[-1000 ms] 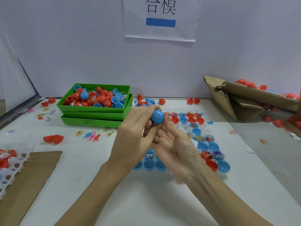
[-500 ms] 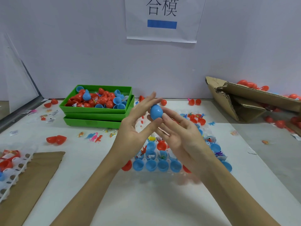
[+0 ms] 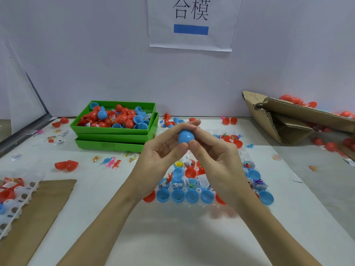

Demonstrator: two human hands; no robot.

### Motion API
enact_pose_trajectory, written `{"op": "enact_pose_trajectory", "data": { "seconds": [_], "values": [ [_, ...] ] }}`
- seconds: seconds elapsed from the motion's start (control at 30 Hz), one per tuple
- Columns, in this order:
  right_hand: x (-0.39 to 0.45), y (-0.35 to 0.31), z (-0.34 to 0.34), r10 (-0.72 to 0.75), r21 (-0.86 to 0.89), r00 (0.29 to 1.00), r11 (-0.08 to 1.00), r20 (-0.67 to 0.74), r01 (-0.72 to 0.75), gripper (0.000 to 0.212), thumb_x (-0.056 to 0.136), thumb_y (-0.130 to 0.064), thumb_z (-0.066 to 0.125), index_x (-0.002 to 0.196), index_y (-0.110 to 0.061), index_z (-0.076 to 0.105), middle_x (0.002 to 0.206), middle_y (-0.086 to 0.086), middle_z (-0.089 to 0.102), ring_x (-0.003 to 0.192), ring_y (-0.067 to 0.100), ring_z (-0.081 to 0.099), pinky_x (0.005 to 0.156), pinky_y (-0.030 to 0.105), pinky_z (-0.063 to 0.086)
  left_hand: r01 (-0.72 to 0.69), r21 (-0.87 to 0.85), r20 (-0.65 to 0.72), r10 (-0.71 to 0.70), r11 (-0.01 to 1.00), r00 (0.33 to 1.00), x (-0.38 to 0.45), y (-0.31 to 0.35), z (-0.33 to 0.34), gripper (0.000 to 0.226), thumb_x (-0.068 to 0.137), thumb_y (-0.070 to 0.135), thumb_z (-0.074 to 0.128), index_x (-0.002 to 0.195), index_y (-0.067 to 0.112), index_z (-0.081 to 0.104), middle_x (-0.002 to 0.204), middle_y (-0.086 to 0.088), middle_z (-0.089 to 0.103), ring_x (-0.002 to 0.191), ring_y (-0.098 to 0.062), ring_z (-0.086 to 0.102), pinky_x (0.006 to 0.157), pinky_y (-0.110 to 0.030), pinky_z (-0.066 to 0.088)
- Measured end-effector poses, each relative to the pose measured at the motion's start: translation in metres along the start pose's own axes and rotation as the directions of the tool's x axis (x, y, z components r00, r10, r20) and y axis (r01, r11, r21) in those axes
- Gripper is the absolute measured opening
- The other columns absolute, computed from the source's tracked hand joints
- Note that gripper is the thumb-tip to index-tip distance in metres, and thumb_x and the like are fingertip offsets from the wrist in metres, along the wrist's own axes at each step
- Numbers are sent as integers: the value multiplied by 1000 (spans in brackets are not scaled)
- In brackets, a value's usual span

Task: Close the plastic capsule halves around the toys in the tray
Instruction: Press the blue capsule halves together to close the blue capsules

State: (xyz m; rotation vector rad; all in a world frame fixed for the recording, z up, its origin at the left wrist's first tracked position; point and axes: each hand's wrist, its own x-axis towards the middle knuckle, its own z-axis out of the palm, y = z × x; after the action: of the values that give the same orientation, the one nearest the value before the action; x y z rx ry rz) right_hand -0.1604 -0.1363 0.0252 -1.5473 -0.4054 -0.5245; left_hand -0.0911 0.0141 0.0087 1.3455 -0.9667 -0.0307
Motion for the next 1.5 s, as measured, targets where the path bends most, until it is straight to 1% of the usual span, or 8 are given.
{"op": "enact_pose_trajectory", "data": {
  "seconds": [0.3, 0.4, 0.53, 0.67, 0.93, 1.3, 1.4, 1.5],
  "values": [
    [0, -1, 2, -65, -42, 997, 997, -44, 64, 33, 94, -20, 62, 125, -32, 63, 115, -23, 72, 116, 3, 67, 92, 14, 52, 15, -11, -20, -15, 1000, 1000, -1, 0, 3, 36, 109, 24, 52, 143, 12, 57, 150, -6, 58, 146, -26, 47, 116, -35, 43],
    [0, 7, 3, -107, -198, 993, 976, -55, 94, 32, 97, -17, 62, 129, -20, 65, 114, -4, 72, 109, 12, 69, 91, 22, 56, 52, -101, 19, -51, 994, 999, 1, 1, 0, 38, 110, 21, 50, 146, 12, 55, 154, -9, 54, 149, -29, 43, 121, -42, 38],
    [0, 19, -3, -278, -600, 960, 775, -43, 197, 47, 97, -19, 67, 141, -6, 58, 110, 7, 61, 97, 9, 59, 88, 19, 51, 101, -231, 15, -101, 968, 995, 2, 0, 5, 41, 109, 18, 47, 150, 21, 53, 149, -5, 57, 141, -23, 54, 112, -39, 47],
    [2, 26, -9, -343, -730, 939, 642, -1, 234, 51, 93, -28, 73, 139, -9, 61, 106, 6, 57, 90, 9, 54, 83, 18, 48, 185, -308, -125, -232, 933, 965, 4, -1, 5, 40, 102, 27, 61, 141, 22, 59, 118, -29, 63, 106, -28, 69, 92, -35, 57],
    [3, 29, -8, -262, -713, 965, 672, 24, 200, 50, 89, -29, 79, 133, -11, 63, 116, 1, 61, 98, 8, 57, 91, 15, 47, 368, -480, -85, -460, 796, 884, 4, -2, -1, 45, 95, 20, 70, 135, 3, 57, 114, -25, 74, 93, -28, 74, 83, -29, 62],
    [2, 22, -13, -155, -763, 980, 617, 124, 194, 38, 93, -21, 73, 127, -7, 66, 111, 4, 68, 96, 21, 63, 89, 35, 54, 422, -469, -41, -496, 776, 867, 1, -6, 8, 54, 98, 25, 69, 141, -1, 51, 114, -22, 73, 97, -27, 74, 84, -33, 60],
    [3, 20, -12, -139, -736, 985, 656, 104, 170, 55, 90, -36, 73, 137, -10, 61, 119, 2, 67, 103, 14, 61, 96, 27, 51, 409, -502, 9, -469, 761, 883, 2, -5, 4, 46, 107, 24, 53, 142, -5, 49, 116, -27, 72, 102, -33, 73, 91, -39, 60],
    [4, 21, -9, -182, -660, 981, 730, 63, 178, 45, 90, -27, 77, 130, -11, 64, 115, -2, 68, 102, 6, 61, 94, 22, 51, 395, -527, 60, -430, 753, 901, 2, -1, 3, 48, 111, 26, 39, 144, -8, 45, 113, -28, 70, 103, -38, 70, 97, -42, 58]
  ]
}}
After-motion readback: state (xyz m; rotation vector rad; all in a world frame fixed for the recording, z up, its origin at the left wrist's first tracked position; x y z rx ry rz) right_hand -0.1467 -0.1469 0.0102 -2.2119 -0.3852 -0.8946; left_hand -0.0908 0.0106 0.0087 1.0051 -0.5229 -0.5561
